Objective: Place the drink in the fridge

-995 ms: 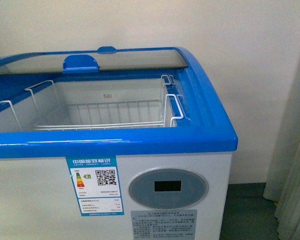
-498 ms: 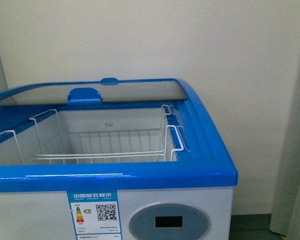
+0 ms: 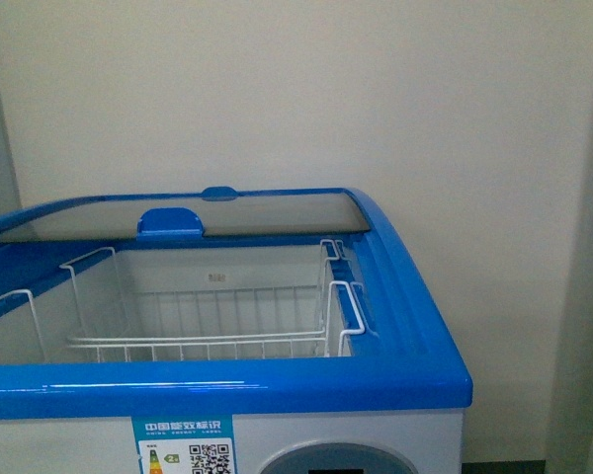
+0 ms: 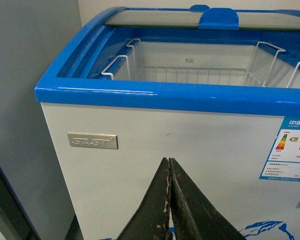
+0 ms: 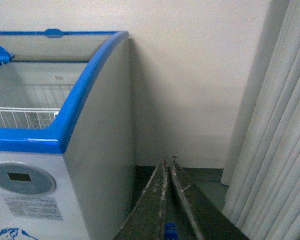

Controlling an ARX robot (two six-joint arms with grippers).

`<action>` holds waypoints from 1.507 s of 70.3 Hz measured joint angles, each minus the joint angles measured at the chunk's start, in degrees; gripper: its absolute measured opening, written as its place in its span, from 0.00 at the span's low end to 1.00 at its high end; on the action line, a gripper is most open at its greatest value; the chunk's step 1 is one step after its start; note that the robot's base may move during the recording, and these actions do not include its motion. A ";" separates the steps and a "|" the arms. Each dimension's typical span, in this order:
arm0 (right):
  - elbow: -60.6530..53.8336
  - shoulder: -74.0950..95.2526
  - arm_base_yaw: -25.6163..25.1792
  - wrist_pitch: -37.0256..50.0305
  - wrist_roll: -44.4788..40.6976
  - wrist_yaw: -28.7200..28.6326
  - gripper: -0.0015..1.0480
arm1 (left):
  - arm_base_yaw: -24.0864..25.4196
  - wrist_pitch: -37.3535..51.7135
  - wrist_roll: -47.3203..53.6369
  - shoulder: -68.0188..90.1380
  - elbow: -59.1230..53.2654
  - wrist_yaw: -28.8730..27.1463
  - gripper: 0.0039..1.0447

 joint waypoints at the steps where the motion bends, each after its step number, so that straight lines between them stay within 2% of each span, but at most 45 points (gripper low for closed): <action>1: -0.63 -0.31 0.00 0.15 0.13 0.00 0.03 | 0.00 0.00 0.00 0.00 0.00 -0.04 0.02; 24: -8.44 -5.33 0.02 2.73 0.09 0.04 0.03 | 0.00 0.00 0.00 0.00 0.00 -0.02 0.02; 78: -14.08 -10.82 0.04 3.82 0.04 0.09 0.03 | 0.00 0.00 -0.02 0.00 0.00 -0.02 0.02; 86: -14.08 -10.82 0.04 3.82 0.04 0.09 0.30 | 0.00 0.00 -0.02 0.00 0.00 -0.02 0.28; 98: -14.08 -10.82 0.04 3.82 0.04 0.09 0.57 | 0.00 0.00 -0.02 0.00 0.00 -0.02 0.56; 106: -14.08 -10.82 0.04 3.82 0.07 0.09 0.85 | 0.00 0.00 -0.02 0.00 0.00 -0.02 0.85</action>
